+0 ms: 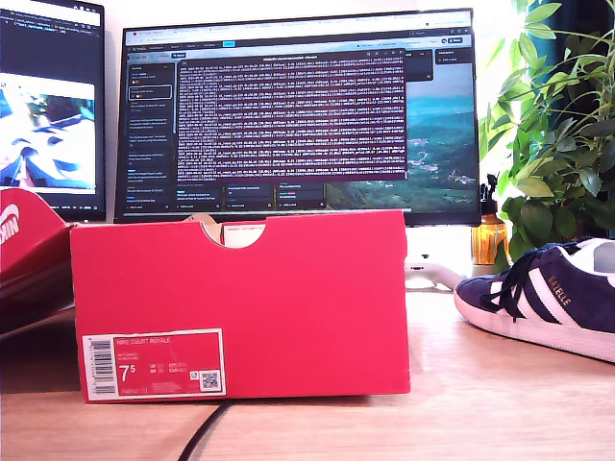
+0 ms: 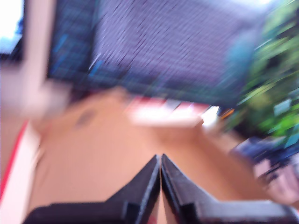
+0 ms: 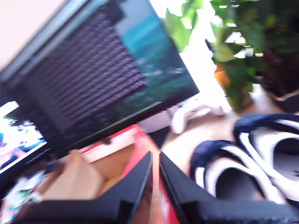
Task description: Pack the blue shoes by picking the first shoe and placing it inside the red shoebox, left side, then picking and rotating the second shoe and placing it in the shoebox
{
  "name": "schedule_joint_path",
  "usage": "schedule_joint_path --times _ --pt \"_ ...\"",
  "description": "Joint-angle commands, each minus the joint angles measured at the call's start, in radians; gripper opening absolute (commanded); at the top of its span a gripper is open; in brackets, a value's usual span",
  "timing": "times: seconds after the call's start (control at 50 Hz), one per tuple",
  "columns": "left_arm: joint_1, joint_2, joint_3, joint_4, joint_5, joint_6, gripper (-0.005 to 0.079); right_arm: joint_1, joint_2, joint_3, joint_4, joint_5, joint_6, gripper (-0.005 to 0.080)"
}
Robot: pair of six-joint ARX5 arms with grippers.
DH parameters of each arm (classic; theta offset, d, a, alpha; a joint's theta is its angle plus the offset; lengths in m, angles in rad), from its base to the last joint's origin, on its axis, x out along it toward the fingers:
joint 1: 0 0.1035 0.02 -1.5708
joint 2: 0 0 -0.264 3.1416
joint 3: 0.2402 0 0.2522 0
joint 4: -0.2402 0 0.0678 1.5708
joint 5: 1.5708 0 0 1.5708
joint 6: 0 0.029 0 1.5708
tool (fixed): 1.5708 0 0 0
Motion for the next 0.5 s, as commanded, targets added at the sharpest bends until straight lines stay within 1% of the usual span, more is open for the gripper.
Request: schedule_joint_path --times 0.0,0.06,0.12,0.16,0.18,0.22,0.24,0.26,0.3,0.32,0.4,0.48 --pt "-0.012 0.005 0.076 -0.01 0.027 0.061 -0.0019 0.005 0.008 0.056 -0.013 -0.02 -0.01 0.0036" --pt "-0.018 0.023 0.148 -0.084 0.047 0.136 -0.0019 0.005 0.021 0.085 -0.044 -0.023 -0.021 0.0036" --pt "-0.019 0.056 0.215 -0.187 0.062 0.266 -0.0019 0.005 0.037 0.113 -0.074 -0.026 -0.032 0.0036" --pt "-0.019 0.089 0.258 -0.271 0.067 0.328 -0.0019 0.005 0.056 0.134 -0.097 -0.026 -0.031 0.0036" --pt "-0.019 0.107 0.28 -0.312 0.068 0.392 -0.0019 0.005 0.068 0.144 -0.107 -0.026 -0.031 0.0035" --pt "-0.02 0.143 0.312 -0.385 0.068 0.472 -0.0019 0.005 0.091 0.164 -0.124 -0.03 -0.03 0.0032" --pt "-0.02 0.166 0.33 -0.43 0.068 0.494 -0.0019 0.005 0.104 0.174 -0.131 -0.036 -0.03 0.0029" --pt "-0.021 0.185 0.343 -0.465 0.068 0.55 -0.0019 0.005 0.117 0.183 -0.135 -0.044 -0.03 0.0018" --pt "-0.024 0.223 0.367 -0.528 0.068 0.619 -0.0019 0.005 0.142 0.199 -0.139 -0.058 -0.031 -0.0017" --pt "-0.026 0.243 0.376 -0.557 0.068 0.657 -0.0019 0.005 0.154 0.205 -0.137 -0.067 -0.031 -0.0013" --pt "-0.04 0.32 0.401 -0.642 0.068 0.774 -0.0019 0.005 0.213 0.227 -0.135 -0.08 -0.029 -0.0013" --pt "-0.066 0.388 0.412 -0.688 0.064 0.896 -0.0019 0.005 0.282 0.253 -0.169 -0.079 -0.026 -0.0013"
